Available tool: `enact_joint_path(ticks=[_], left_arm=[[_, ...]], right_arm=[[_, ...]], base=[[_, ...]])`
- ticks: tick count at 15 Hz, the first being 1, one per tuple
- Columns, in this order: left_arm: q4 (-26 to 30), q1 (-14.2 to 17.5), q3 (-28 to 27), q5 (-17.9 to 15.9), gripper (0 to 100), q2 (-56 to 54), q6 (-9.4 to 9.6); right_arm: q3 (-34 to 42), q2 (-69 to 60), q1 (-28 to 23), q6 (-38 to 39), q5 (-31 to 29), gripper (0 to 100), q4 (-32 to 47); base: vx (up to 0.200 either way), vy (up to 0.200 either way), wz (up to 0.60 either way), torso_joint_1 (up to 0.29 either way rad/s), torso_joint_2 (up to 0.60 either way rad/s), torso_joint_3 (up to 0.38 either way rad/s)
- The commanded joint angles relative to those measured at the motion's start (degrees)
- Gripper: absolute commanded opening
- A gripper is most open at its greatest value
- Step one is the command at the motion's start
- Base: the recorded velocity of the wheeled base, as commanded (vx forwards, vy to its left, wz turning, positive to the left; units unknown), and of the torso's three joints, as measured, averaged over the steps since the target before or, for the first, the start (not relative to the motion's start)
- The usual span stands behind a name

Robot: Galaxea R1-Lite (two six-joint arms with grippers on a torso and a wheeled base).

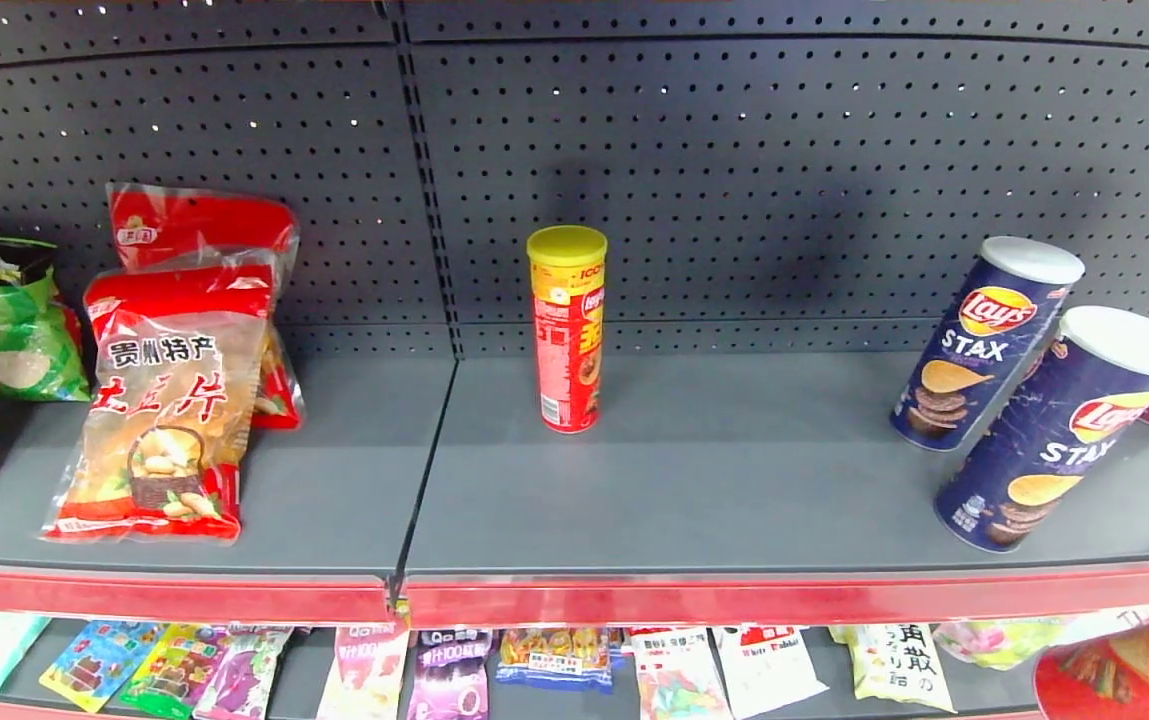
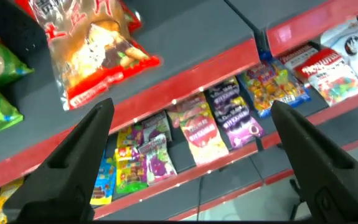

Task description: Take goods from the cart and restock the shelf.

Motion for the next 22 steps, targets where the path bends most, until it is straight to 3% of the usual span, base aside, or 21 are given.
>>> enact_joint_path(ticks=[1, 3, 4, 7, 8, 9, 10, 12, 13, 22], left_arm=[[-13.81, -0.1, -1.81, -2.01, 100, 19.85, -0.58], [-26.11, -0.1, -3.66, -8.34, 100, 34.61, -1.72], [-29.36, -0.1, -5.59, -11.95, 100, 40.76, -1.72], [-30.33, -2.56, -14.91, -23.72, 100, 54.65, -2.42], [-30.33, -3.88, -20.71, -24.6, 100, 60.28, -2.42], [-30.33, -3.96, -20.97, -24.6, 100, 60.63, -2.51], [-30.24, -4.49, -27.83, -23.72, 100, 67.92, -4.62], [-30.24, -9.76, -34.77, -20.65, 100, 73.02, -10.33], [-30.24, -10.73, -36.17, -20.38, 100, 74.25, -11.13], [-35.08, -15.57, -51.82, -15.29, 100, 90.69, -11.3]], right_arm=[[-0.33, 0.96, 1.16, 0.11, 0.0, 0, -0.03], [0.2, 1.31, 1.34, 0.29, 0.79, 0, -0.03], [0.11, 1.4, 1.25, 0.55, 1.4, 0, -0.03], [0.2, 2.01, 1.25, 2.66, 1.58, 0, 0.06], [0.82, 2.01, 1.25, 2.92, 1.58, 0, -0.03], [0.82, 2.01, 1.34, 2.92, 1.58, 0, -0.03], [0.9, 1.84, 1.34, 2.92, 1.58, 0, -0.12], [0.9, 1.84, 1.25, 2.92, 1.58, 0, -0.12], [0.9, 1.84, 1.25, 2.92, 1.58, 0, -0.12], [0.82, 2.01, 1.25, 2.92, 1.58, 0, -0.21]], base=[[0.0, 0.0, 0.0, 0.0, 0.0, 0.0], [0.0, 0.0, 0.0, 0.0, 0.0, 0.0], [0.0, 0.0, 0.0, 0.0, 0.0, 0.0], [0.0, 0.0, 0.0, 0.0, 0.0, 0.0], [0.0, 0.0, 0.0, 0.0, 0.0, 0.0], [0.0, 0.0, 0.0, 0.0, 0.0, 0.0], [0.0, 0.0, 0.0, 0.0, 0.0, 0.0], [0.0, 0.0, 0.0, 0.0, 0.0, 0.0], [0.0, 0.0, 0.0, 0.0, 0.0, 0.0], [0.0, 0.0, 0.0, 0.0, 0.0, 0.0]])
